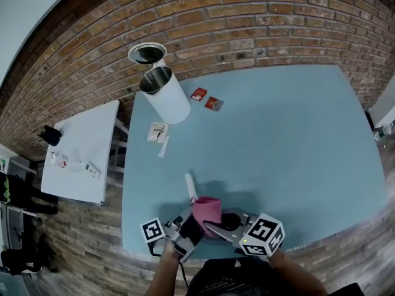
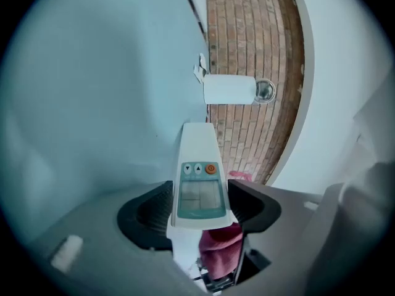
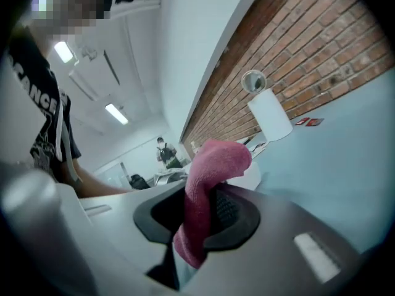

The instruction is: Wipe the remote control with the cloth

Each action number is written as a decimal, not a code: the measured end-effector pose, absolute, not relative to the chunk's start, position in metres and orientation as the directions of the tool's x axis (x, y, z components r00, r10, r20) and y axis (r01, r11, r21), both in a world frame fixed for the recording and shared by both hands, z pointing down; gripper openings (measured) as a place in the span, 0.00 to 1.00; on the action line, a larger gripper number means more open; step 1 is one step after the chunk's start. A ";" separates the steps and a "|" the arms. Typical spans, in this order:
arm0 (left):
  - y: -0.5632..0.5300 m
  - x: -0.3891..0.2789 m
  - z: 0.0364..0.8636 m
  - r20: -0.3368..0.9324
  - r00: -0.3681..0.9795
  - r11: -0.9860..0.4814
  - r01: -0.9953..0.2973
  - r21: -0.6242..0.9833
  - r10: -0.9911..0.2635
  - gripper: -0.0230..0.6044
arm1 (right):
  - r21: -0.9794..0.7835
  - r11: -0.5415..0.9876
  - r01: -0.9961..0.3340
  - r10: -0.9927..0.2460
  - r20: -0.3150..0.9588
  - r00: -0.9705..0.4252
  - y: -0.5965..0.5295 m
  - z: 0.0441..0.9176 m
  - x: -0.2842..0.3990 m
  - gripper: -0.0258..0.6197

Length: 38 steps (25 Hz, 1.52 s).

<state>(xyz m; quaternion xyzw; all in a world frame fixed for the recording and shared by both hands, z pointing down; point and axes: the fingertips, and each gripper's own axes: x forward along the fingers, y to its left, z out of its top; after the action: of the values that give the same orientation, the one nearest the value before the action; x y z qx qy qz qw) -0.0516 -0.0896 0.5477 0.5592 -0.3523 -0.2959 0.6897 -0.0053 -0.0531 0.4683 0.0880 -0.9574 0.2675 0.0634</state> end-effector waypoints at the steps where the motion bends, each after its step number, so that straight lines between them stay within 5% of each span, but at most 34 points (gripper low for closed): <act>1: -0.089 -0.051 0.549 0.193 0.581 0.197 -0.058 0.979 -0.790 0.49 | -0.523 0.818 -0.238 -0.190 0.144 -0.971 -0.063 0.465 0.006 0.16; 8: -0.084 -0.047 0.564 0.534 0.511 0.149 -0.614 0.775 -0.673 0.49 | -0.547 0.643 -0.536 -0.520 0.202 -0.830 -0.122 0.483 0.088 0.16; 14: -0.085 -0.044 0.569 0.728 0.320 -0.017 -0.920 0.391 -0.606 0.49 | -0.528 0.604 -0.597 -0.578 0.225 -0.784 -0.132 0.488 0.116 0.16; 24: -0.082 -0.037 0.584 0.810 0.057 -0.207 -0.975 -0.081 -0.584 0.50 | -0.459 0.636 -0.620 -0.546 0.300 -0.782 -0.119 0.502 0.119 0.16; 38: -0.091 -0.033 0.540 0.670 0.065 -0.206 -0.970 -0.133 -0.740 0.51 | -0.421 0.649 -0.633 -0.553 0.310 -0.773 -0.102 0.490 0.118 0.16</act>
<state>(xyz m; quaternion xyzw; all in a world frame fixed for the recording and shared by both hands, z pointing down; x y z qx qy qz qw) -0.0332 -0.0908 0.5397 0.7073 -0.6041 0.3202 0.1794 0.1176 -0.1019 0.4895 0.3278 -0.9048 0.2607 0.0770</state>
